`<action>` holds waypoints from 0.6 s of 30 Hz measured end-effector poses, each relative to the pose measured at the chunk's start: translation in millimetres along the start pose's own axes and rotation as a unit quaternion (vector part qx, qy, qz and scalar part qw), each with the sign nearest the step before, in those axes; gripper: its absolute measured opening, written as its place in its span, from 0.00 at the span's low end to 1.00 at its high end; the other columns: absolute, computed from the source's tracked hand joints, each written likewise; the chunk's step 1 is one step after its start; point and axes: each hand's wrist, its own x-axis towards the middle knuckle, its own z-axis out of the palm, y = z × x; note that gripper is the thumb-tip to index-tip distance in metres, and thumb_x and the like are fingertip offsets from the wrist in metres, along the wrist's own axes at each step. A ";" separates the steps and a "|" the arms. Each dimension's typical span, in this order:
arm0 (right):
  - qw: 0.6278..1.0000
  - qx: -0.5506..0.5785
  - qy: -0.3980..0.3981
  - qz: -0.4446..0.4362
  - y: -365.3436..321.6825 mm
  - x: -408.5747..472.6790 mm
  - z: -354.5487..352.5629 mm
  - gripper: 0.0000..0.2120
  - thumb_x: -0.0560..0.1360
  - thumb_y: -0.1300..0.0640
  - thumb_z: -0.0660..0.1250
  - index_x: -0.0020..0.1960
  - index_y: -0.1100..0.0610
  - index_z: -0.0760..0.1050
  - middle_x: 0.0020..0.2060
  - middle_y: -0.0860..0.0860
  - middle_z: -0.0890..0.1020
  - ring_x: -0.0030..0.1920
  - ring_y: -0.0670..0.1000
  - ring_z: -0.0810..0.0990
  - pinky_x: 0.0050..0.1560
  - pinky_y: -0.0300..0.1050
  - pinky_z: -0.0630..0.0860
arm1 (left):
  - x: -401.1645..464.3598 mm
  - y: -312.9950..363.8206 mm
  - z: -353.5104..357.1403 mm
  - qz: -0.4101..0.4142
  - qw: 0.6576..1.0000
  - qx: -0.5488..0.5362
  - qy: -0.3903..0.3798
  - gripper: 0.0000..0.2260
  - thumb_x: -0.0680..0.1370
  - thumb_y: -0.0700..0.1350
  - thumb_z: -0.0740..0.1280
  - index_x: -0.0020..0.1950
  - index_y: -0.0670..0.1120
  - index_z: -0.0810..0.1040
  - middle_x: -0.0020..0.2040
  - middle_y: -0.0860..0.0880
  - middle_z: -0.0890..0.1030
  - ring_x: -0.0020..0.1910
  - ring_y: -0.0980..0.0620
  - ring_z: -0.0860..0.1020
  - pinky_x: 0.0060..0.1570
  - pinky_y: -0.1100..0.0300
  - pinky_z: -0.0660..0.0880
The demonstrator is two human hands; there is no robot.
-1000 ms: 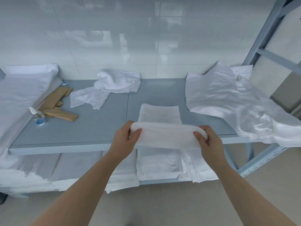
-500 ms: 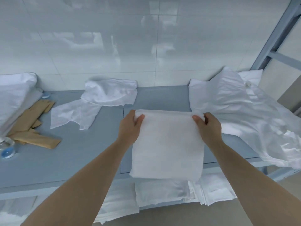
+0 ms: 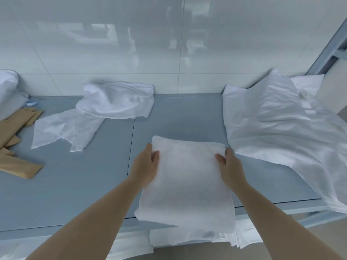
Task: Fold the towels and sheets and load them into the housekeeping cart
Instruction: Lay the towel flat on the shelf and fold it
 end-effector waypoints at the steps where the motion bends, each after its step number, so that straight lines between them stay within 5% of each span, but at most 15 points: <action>1: 1.000 -0.016 0.001 0.000 -0.5 2.4 3.4 0.07 0.81 0.54 0.60 0.48 0.58 0.66 0.37 0.54 0.74 0.42 0.58 0.76 0.39 0.47 0.66 | 0.4 0.1 2.6 -0.003 1.000 0.023 -0.012 0.11 0.81 0.46 0.59 0.41 0.47 0.62 0.34 0.50 0.70 0.34 0.47 0.70 0.33 0.54 0.60; 6: 0.999 -0.018 0.034 0.016 -7.6 7.6 7.3 0.07 0.80 0.54 0.61 0.51 0.59 0.69 0.41 0.59 0.78 0.46 0.63 0.77 0.40 0.49 0.69 | 3.0 10.6 -1.6 -0.026 0.997 0.078 0.009 0.08 0.81 0.45 0.60 0.55 0.41 0.72 0.54 0.43 0.75 0.56 0.40 0.73 0.51 0.51 0.66; 9: 0.988 -0.118 0.086 -0.045 -15.2 1.5 5.0 0.16 0.79 0.56 0.63 0.63 0.63 0.71 0.56 0.61 0.76 0.57 0.63 0.73 0.53 0.53 0.71 | -3.5 18.4 -7.0 0.091 0.981 0.159 0.064 0.16 0.79 0.44 0.62 0.66 0.42 0.72 0.66 0.44 0.73 0.66 0.42 0.69 0.61 0.52 0.61; 13: 0.951 -0.238 -0.051 -0.192 -44.8 -14.6 35.7 0.21 0.80 0.52 0.57 0.71 0.59 0.68 0.73 0.56 0.66 0.74 0.55 0.60 0.73 0.53 0.51 | -12.6 29.8 13.0 0.182 0.940 0.279 -0.073 0.22 0.81 0.51 0.55 0.75 0.48 0.63 0.78 0.47 0.57 0.78 0.47 0.51 0.74 0.51 0.45; 15: 0.930 -0.281 -0.104 -0.211 -49.4 -23.7 58.2 0.25 0.82 0.48 0.50 0.76 0.56 0.58 0.77 0.51 0.57 0.77 0.51 0.49 0.74 0.55 0.38 | -13.8 26.8 25.5 0.169 0.927 0.314 -0.118 0.26 0.82 0.57 0.49 0.79 0.51 0.53 0.80 0.48 0.47 0.78 0.47 0.41 0.74 0.48 0.36; 18: 0.922 -0.326 -0.132 -0.163 -36.6 -24.7 69.4 0.27 0.82 0.42 0.41 0.78 0.48 0.44 0.78 0.48 0.45 0.77 0.49 0.41 0.72 0.55 0.31 | -13.6 15.3 33.8 0.142 0.929 0.315 -0.129 0.28 0.81 0.61 0.46 0.79 0.57 0.44 0.80 0.49 0.41 0.77 0.48 0.36 0.74 0.46 0.35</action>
